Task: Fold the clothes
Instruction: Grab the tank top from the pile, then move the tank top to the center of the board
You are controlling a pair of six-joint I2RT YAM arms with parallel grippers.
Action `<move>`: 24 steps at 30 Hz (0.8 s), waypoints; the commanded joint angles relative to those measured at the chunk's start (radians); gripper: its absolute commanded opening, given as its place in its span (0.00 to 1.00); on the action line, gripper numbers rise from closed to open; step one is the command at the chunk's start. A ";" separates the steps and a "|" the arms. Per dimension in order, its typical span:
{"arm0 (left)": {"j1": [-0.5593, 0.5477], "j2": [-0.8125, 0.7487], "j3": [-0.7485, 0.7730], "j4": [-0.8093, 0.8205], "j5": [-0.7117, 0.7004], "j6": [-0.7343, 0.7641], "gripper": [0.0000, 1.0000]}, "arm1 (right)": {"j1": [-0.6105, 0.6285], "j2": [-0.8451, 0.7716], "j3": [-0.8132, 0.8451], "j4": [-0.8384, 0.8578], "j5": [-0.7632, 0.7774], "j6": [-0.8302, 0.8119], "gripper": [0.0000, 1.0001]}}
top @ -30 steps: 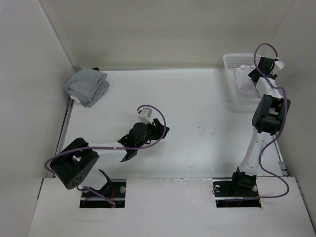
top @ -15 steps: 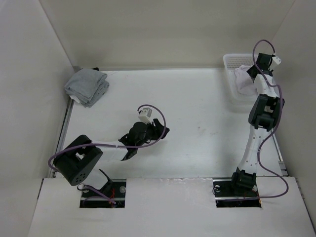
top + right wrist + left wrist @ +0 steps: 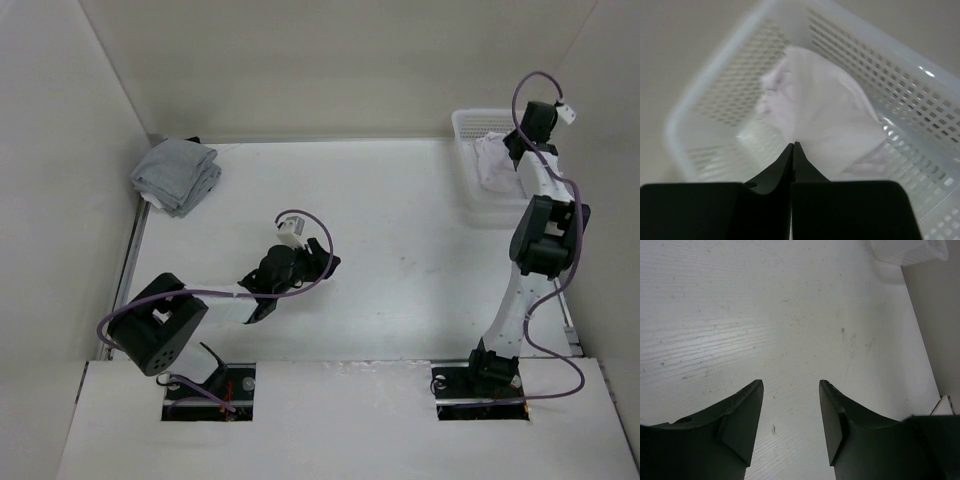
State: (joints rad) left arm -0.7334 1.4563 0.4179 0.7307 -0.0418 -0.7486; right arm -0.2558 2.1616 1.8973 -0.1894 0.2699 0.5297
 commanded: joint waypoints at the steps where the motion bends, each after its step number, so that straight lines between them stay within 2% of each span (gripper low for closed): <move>1: 0.016 -0.025 -0.008 0.067 0.011 -0.009 0.46 | 0.127 -0.380 0.019 0.194 -0.076 -0.007 0.00; 5: 0.053 -0.068 -0.027 0.061 0.011 -0.026 0.46 | 0.267 -0.569 0.029 0.208 -0.097 -0.020 0.00; 7: 0.088 -0.124 -0.042 0.044 0.005 -0.041 0.46 | 0.385 -0.667 0.084 0.206 -0.094 -0.065 0.00; 12: 0.220 -0.325 -0.073 -0.101 -0.015 -0.096 0.46 | 0.612 -0.798 0.106 0.208 -0.094 -0.134 0.00; 13: 0.226 -0.335 -0.074 -0.109 -0.017 -0.098 0.46 | 0.622 -0.804 0.100 0.208 -0.093 -0.137 0.01; 17: 0.341 -0.482 -0.117 -0.220 -0.013 -0.133 0.46 | 0.714 -0.891 -0.181 0.269 -0.092 -0.093 0.01; 19: 0.410 -0.562 -0.151 -0.284 -0.012 -0.150 0.46 | 0.738 -0.922 -0.477 0.382 -0.100 0.016 0.02; 20: 0.441 -0.595 -0.165 -0.312 -0.012 -0.158 0.46 | 0.741 -0.907 -0.597 0.440 -0.113 0.073 0.03; 22: 0.505 -0.661 -0.194 -0.373 -0.010 -0.172 0.46 | 0.741 -0.846 -0.725 0.516 -0.139 0.154 0.03; 24: 0.550 -0.700 -0.212 -0.416 -0.007 -0.170 0.47 | 0.740 -0.705 -0.819 0.599 -0.198 0.248 0.03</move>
State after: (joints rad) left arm -0.2440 0.8169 0.2379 0.4244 -0.0528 -0.8928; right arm 0.4782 1.2438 1.2552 0.3115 0.1436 0.5900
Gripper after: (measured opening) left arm 0.463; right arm 0.030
